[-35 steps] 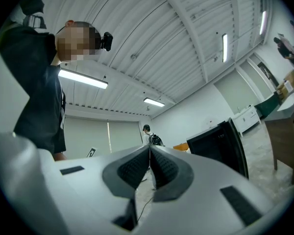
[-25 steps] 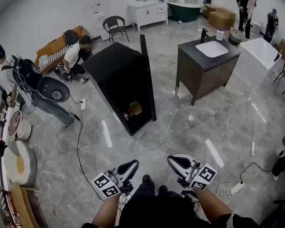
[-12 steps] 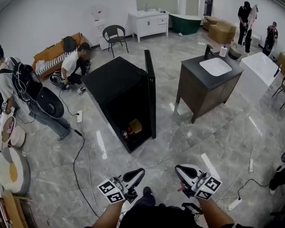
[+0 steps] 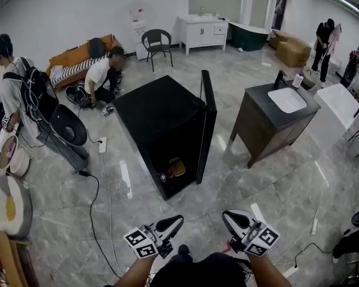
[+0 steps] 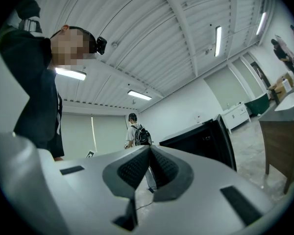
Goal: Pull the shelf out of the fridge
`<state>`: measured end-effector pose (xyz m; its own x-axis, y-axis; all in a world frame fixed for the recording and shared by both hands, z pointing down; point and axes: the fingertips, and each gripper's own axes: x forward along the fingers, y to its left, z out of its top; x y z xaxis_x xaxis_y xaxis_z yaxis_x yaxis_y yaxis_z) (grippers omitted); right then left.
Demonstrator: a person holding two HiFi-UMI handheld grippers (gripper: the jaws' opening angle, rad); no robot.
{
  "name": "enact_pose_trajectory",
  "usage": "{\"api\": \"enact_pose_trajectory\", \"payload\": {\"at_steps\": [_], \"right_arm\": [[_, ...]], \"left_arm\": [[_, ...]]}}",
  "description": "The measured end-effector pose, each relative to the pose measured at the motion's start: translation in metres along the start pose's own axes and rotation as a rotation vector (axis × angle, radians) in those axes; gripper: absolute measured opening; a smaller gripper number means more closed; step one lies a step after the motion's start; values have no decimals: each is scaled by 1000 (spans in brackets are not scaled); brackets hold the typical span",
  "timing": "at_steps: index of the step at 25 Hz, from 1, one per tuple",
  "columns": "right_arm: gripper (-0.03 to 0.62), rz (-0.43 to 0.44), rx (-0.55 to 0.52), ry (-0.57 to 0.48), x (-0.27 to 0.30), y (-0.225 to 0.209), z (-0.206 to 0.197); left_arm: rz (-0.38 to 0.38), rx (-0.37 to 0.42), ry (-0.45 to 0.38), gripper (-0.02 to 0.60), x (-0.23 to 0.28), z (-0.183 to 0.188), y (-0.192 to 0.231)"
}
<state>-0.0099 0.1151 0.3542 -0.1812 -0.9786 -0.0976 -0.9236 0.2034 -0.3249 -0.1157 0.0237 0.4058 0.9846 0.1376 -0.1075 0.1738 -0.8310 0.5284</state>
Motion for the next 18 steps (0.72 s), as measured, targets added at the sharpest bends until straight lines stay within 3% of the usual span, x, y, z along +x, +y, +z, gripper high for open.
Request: {"api": "enact_pose_trajectory", "payload": {"at_steps": [9, 15, 18], "right_arm": [[26, 36, 21, -2, 31, -75, 15], [26, 164, 59, -12, 54, -127, 43], [26, 217, 44, 33, 59, -156, 43]], "left_arm": [[81, 3, -22, 29, 34, 11, 45], [184, 13, -82, 29, 79, 21, 69], [230, 23, -109, 29, 102, 29, 73]]}}
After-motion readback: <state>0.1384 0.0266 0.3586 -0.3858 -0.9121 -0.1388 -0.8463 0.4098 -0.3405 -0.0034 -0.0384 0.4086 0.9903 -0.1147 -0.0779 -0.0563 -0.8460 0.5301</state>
